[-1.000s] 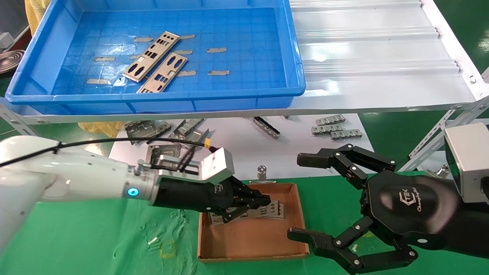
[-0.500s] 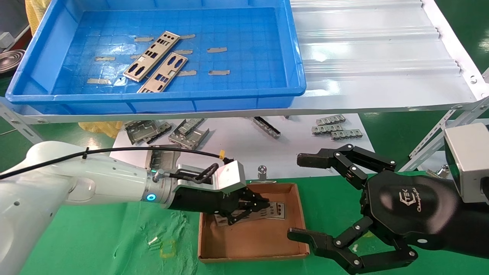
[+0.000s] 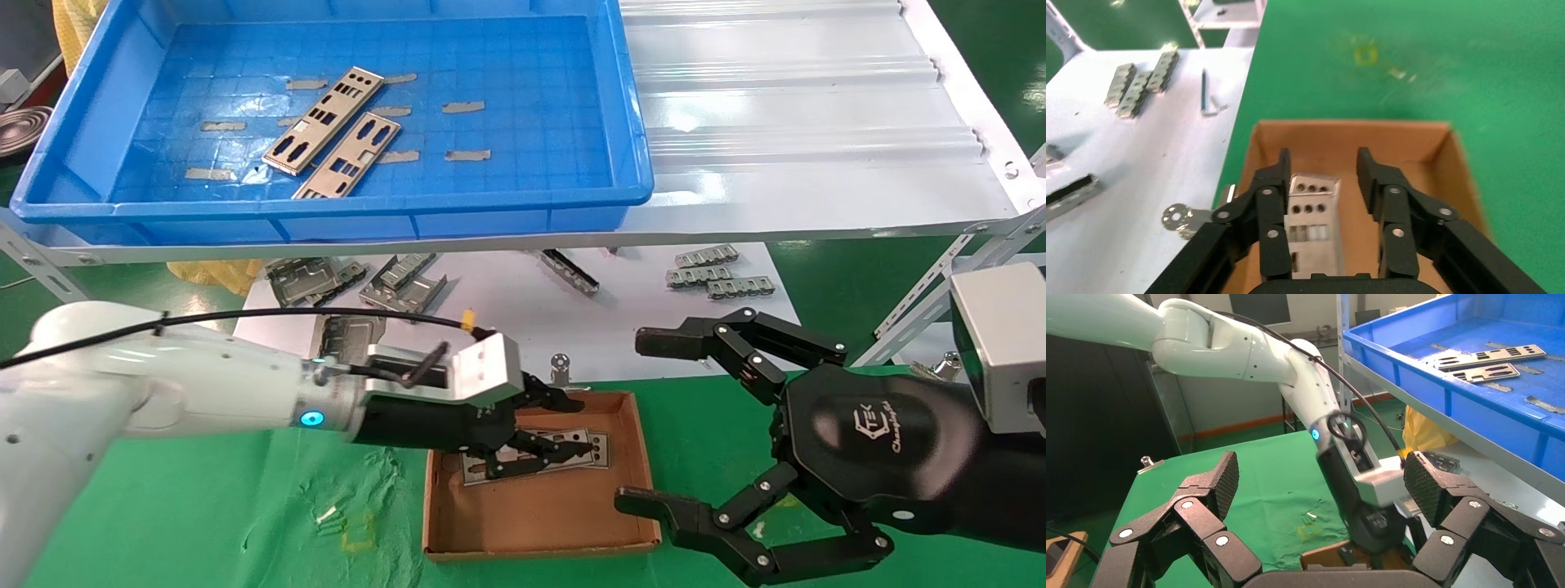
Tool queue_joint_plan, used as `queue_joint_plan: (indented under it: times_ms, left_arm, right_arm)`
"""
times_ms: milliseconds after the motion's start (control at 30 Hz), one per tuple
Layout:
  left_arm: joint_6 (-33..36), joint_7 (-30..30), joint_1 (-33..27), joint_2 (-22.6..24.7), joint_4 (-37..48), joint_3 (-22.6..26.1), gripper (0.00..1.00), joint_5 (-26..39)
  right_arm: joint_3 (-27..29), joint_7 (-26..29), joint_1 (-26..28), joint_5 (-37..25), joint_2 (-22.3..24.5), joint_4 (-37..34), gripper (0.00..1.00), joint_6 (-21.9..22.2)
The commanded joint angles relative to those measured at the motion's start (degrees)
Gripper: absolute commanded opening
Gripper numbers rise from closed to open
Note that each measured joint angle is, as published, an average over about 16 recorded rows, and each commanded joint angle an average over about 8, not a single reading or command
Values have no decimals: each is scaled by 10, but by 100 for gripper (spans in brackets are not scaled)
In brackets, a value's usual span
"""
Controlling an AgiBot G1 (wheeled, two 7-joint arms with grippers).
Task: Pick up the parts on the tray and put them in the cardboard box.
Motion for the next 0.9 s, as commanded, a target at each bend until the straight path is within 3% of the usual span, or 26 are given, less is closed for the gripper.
queue_joint_plan:
  times_ms: [33,233,533,900]
  left_arm:
    - [27,0,-1,-7,7,-5,100,-11]
    - [88,-5,5,-33,34,-22,100,-42]
    - [94,-5,8,-39,36,-25,100,-47]
    - [88,-46,44,-85,-50,-60,100,-69]
  right_arm:
    - [0,0,0,0,0,0,100,0]
    - [0,0,0,0,0,0,100,0]
    - [0,0,0,0,0,0,100,0]
    - [0,0,0,0,0,0,100,0]
